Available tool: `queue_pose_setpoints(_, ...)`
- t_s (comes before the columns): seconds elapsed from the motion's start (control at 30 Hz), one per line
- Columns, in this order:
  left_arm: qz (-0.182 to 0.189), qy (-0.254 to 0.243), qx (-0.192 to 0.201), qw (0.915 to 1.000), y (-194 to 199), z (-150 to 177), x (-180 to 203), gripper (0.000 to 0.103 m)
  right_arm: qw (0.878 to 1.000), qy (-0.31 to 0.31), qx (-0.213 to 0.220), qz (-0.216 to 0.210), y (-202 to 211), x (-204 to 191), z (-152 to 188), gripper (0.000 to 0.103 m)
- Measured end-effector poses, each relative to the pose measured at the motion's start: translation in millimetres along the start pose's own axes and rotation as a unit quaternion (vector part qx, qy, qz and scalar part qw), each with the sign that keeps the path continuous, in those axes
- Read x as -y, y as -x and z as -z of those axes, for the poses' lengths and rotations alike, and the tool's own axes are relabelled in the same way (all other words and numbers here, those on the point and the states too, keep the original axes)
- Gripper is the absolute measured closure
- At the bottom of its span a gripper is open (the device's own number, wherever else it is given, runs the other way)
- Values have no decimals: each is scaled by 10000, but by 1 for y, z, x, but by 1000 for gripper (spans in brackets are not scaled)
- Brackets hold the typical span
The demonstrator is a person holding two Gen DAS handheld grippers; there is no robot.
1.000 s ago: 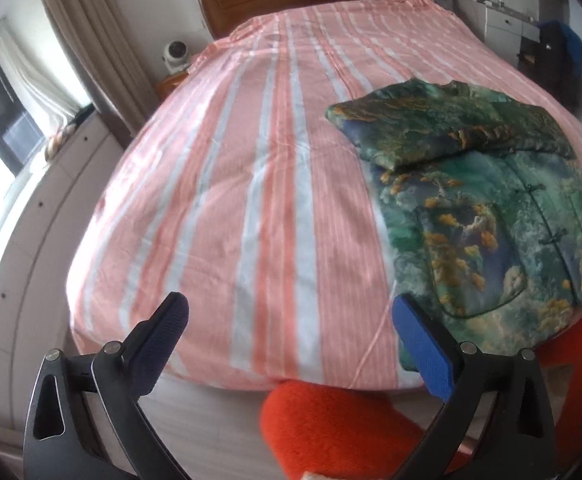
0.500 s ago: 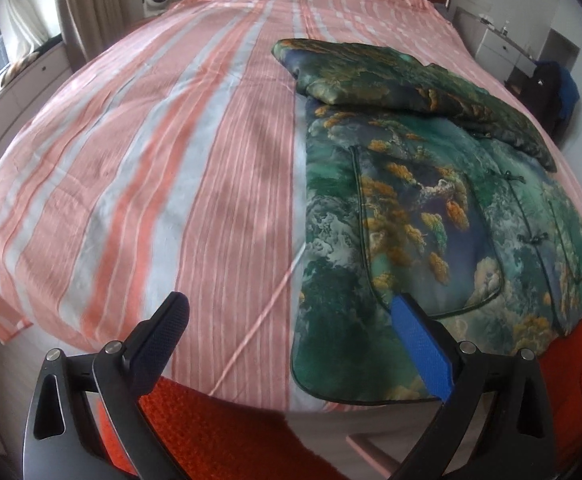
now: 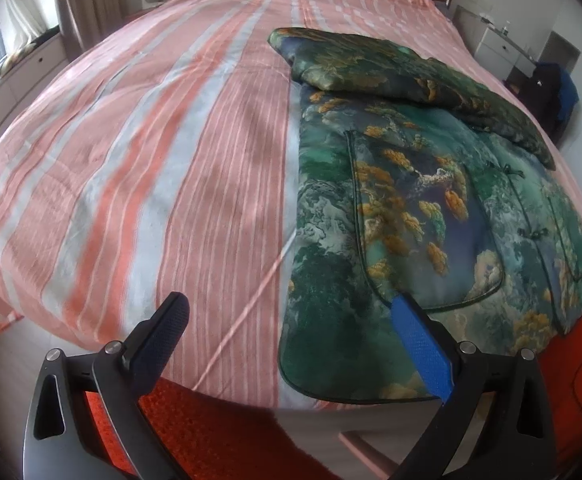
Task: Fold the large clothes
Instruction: 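Release the jacket and pull both tools back above it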
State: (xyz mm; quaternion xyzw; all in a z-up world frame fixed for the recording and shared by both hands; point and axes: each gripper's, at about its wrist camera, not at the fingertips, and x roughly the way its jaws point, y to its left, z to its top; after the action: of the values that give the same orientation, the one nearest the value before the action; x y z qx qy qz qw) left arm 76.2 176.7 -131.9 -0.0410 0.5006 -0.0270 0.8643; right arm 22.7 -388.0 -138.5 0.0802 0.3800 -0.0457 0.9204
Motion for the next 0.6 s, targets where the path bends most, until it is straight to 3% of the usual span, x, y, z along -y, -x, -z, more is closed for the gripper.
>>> queue_pose_setpoints(0.3,111,-125,-238,9996,-14,8,5,2,9998,-113,-127,-47,-1,10,3,21)
queue_pose_setpoints(0.6,125,-253,-384,9989,-24,8,10,2,9980,-237,-548,-209,-14,29,4,21)
